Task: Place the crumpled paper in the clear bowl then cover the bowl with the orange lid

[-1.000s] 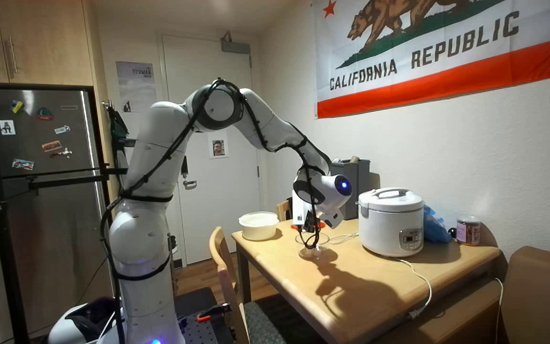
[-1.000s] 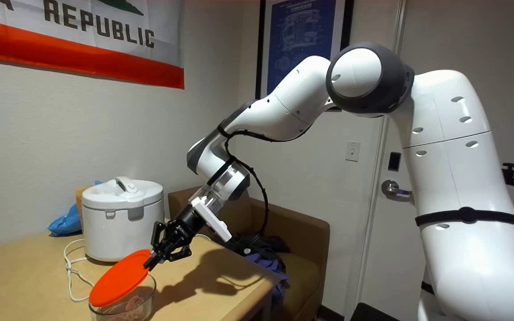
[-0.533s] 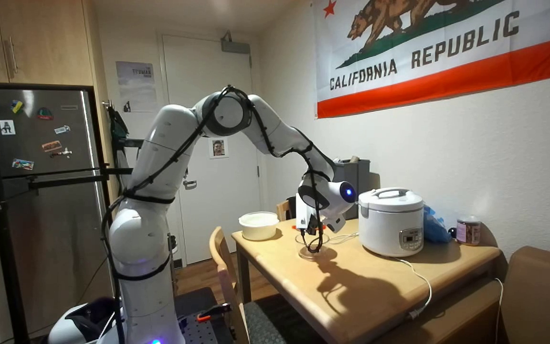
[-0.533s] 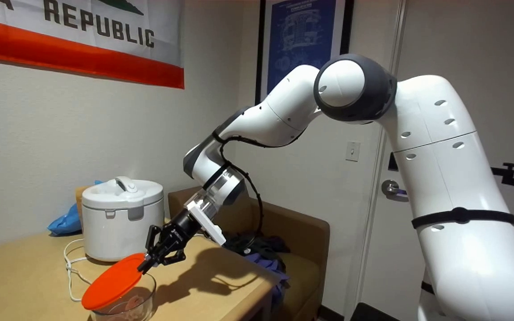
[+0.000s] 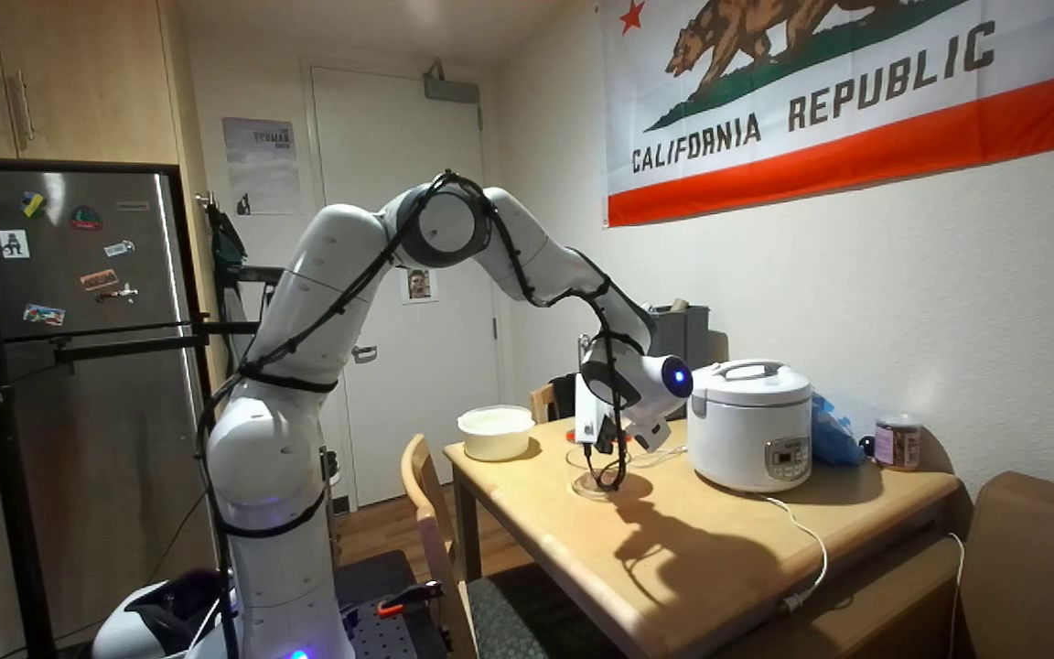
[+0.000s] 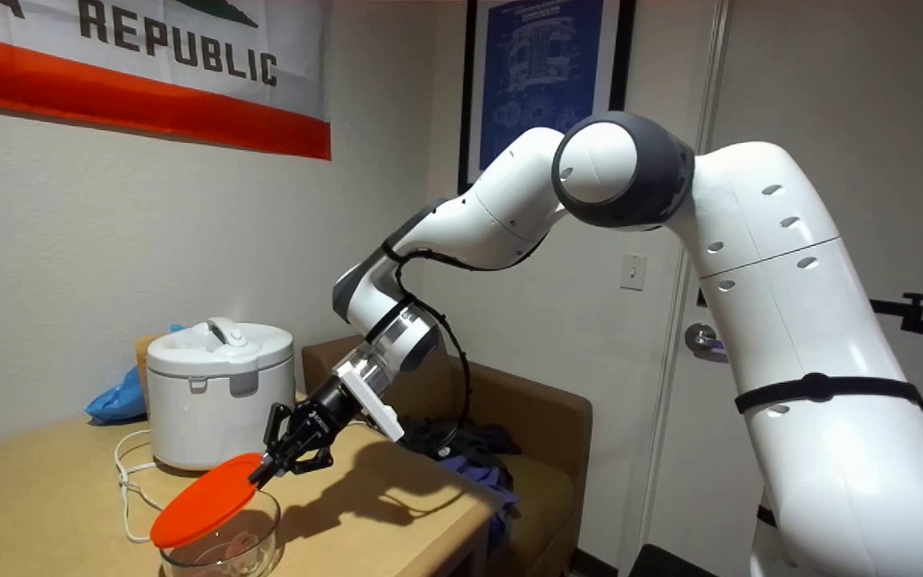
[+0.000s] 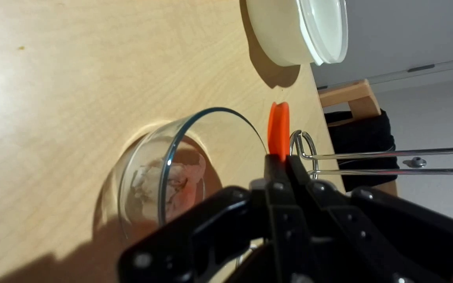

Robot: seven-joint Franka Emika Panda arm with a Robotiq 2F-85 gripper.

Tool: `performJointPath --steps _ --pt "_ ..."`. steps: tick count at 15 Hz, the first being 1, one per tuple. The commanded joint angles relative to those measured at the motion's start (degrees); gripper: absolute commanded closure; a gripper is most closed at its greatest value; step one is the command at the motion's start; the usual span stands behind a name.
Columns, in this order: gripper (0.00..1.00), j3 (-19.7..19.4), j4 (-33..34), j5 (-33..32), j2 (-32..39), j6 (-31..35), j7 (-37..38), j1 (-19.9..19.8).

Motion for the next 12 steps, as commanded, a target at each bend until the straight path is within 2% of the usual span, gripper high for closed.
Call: performJointPath --steps 1,12 --pt "0.96 -0.1 0.9 1.5 1.4 -2.5 -1.7 -1.4" --pt "0.96 -0.2 1.2 1.7 3.8 -4.0 -2.3 -2.3"
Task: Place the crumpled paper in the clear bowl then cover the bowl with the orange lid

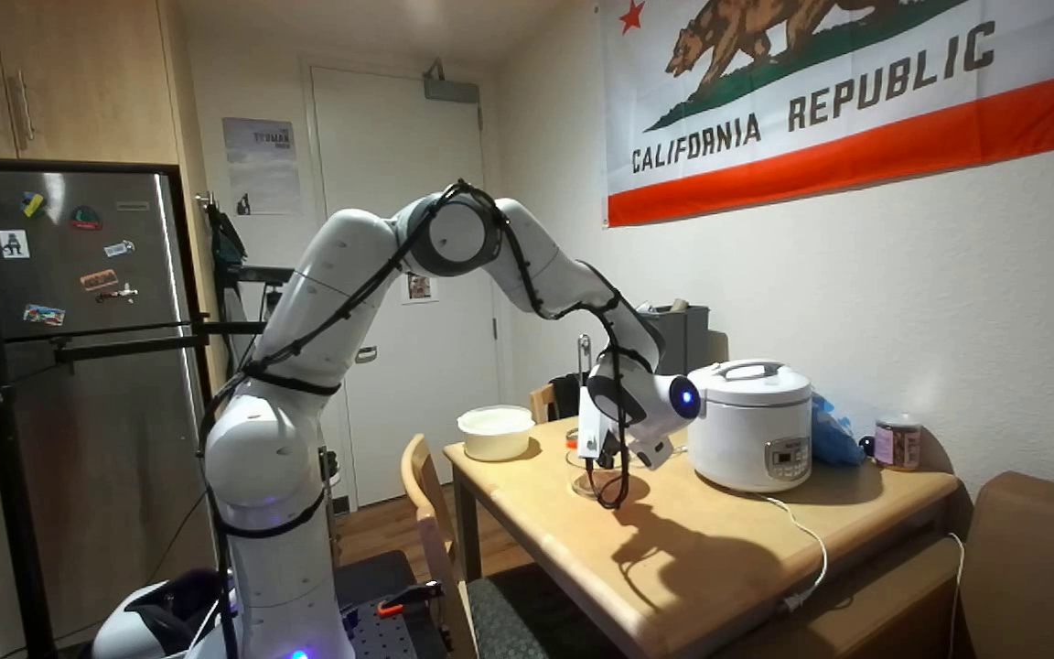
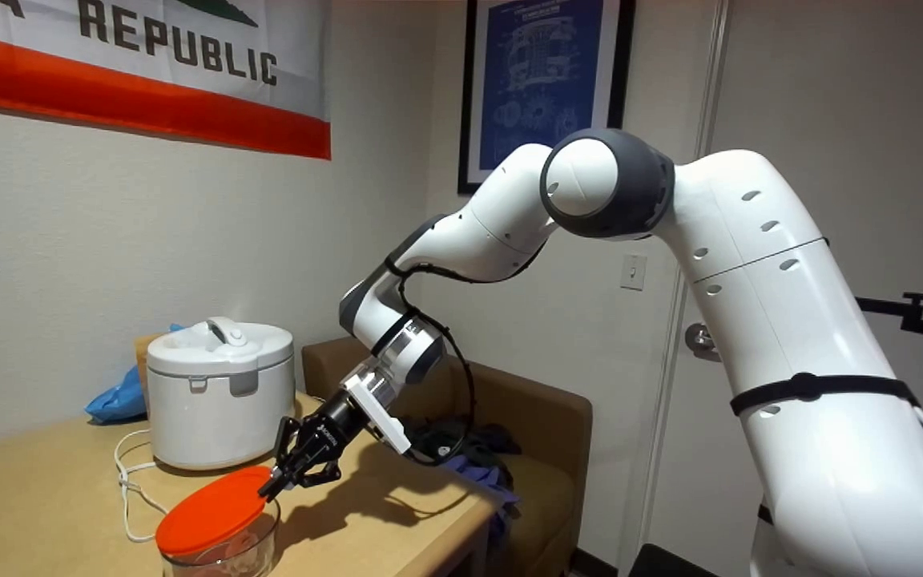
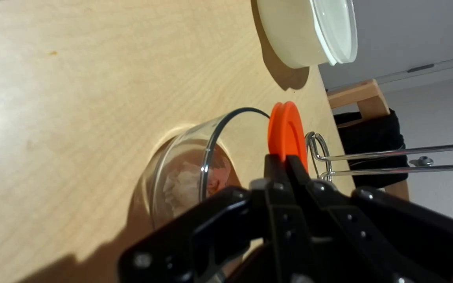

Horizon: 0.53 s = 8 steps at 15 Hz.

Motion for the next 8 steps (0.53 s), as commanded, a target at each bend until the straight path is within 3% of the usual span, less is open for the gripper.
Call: performJointPath --steps 1,8 --pt "0.96 -0.2 0.5 1.6 0.8 -2.2 -1.3 -0.9" --pt "0.96 -0.4 0.3 2.6 2.4 -2.7 -1.3 -1.2"
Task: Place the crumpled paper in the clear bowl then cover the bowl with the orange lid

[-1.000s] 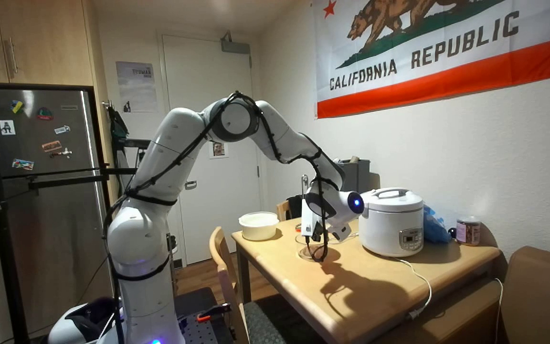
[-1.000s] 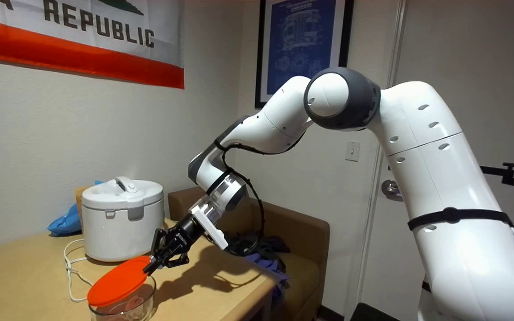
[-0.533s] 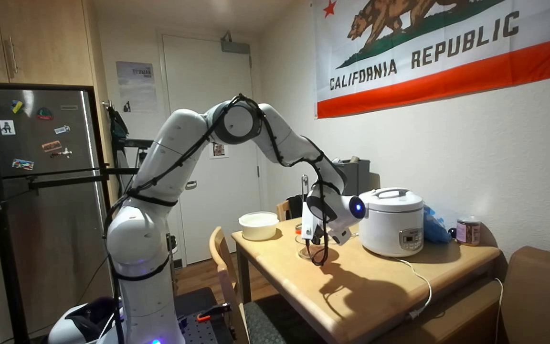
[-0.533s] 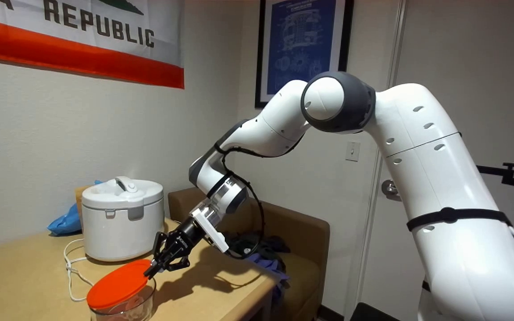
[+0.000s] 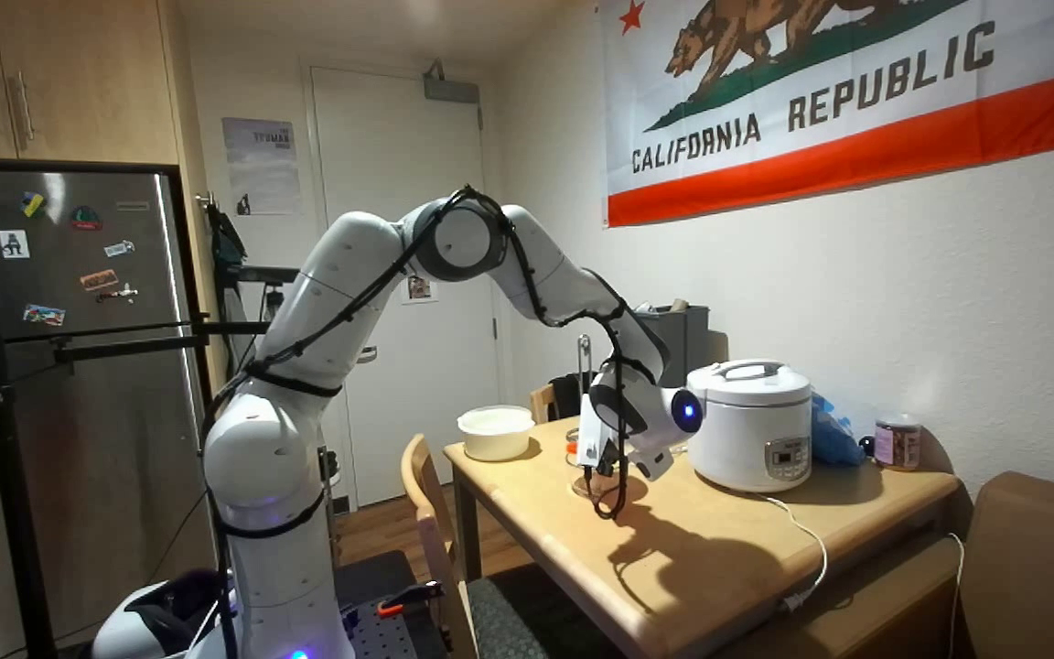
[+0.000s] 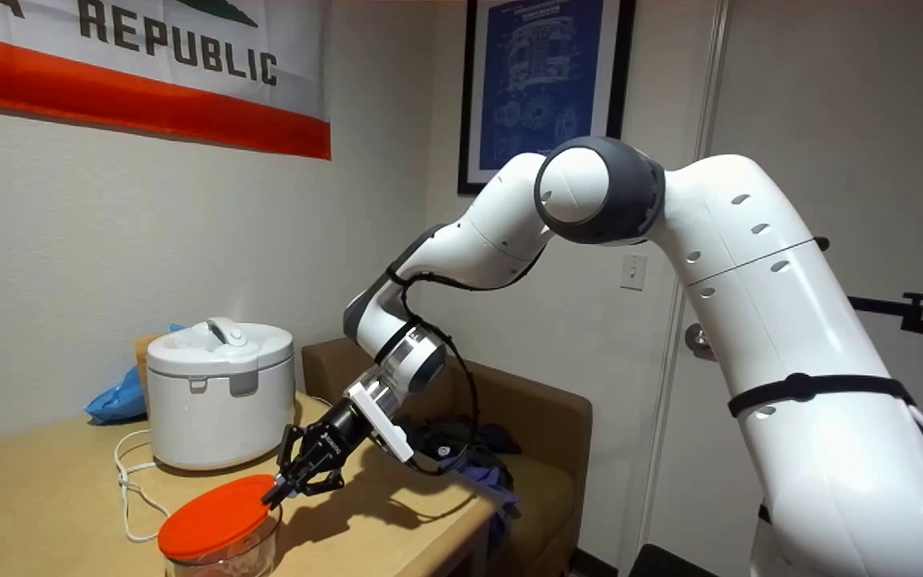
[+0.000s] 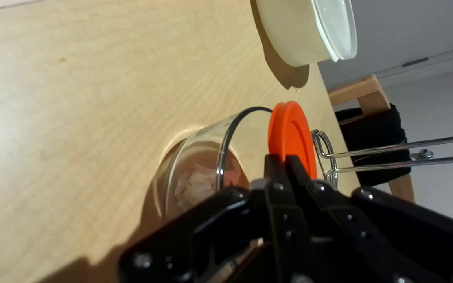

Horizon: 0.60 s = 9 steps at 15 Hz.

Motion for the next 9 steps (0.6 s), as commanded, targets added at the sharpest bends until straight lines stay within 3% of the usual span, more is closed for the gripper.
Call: performJointPath --steps 1,9 --pt "0.96 -0.4 0.2 1.3 0.9 -1.9 -1.4 -0.6" --pt "0.97 -0.8 -0.6 2.2 1.0 -2.9 -2.8 -1.4"
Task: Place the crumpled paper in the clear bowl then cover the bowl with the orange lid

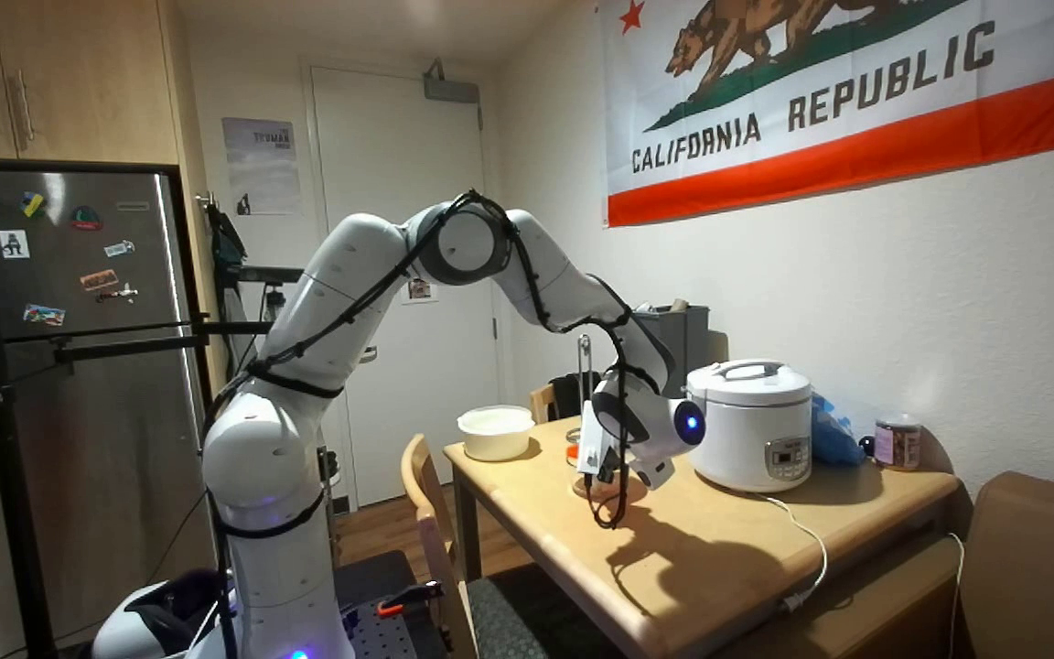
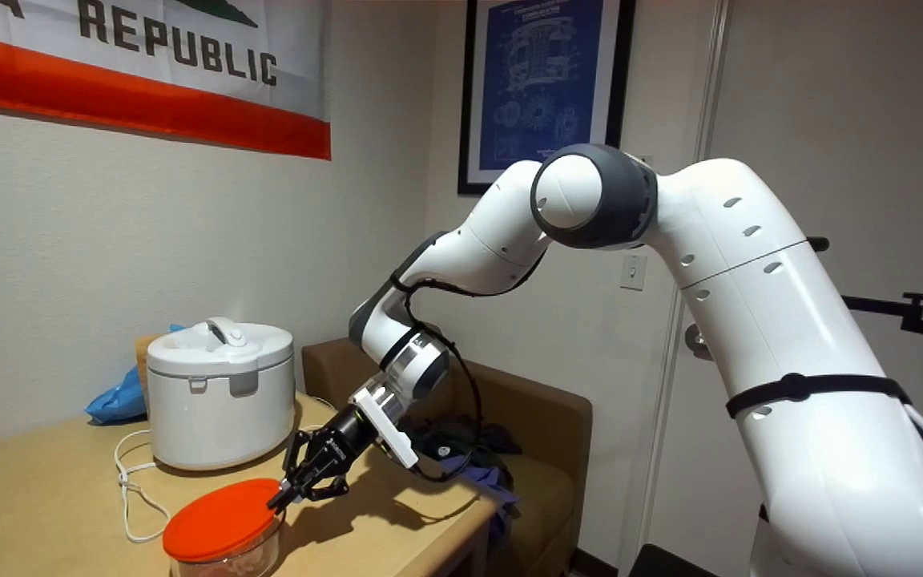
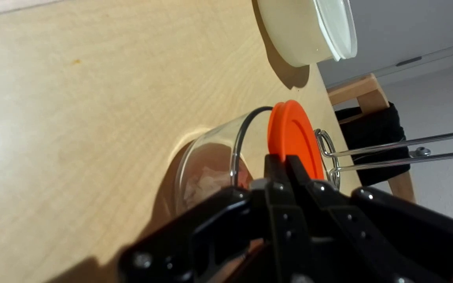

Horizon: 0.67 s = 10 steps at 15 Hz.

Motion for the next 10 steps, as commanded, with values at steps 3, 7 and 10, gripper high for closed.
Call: performJointPath --steps 3,7,10 --pt "0.96 -0.7 -0.5 1.4 -0.2 -2.0 -1.8 -0.7" --pt "0.54 -0.8 -0.8 1.4 -0.4 -2.1 -2.1 -0.8" --pt "0.32 -1.0 -1.4 1.5 -0.9 -1.9 -2.5 -1.0"
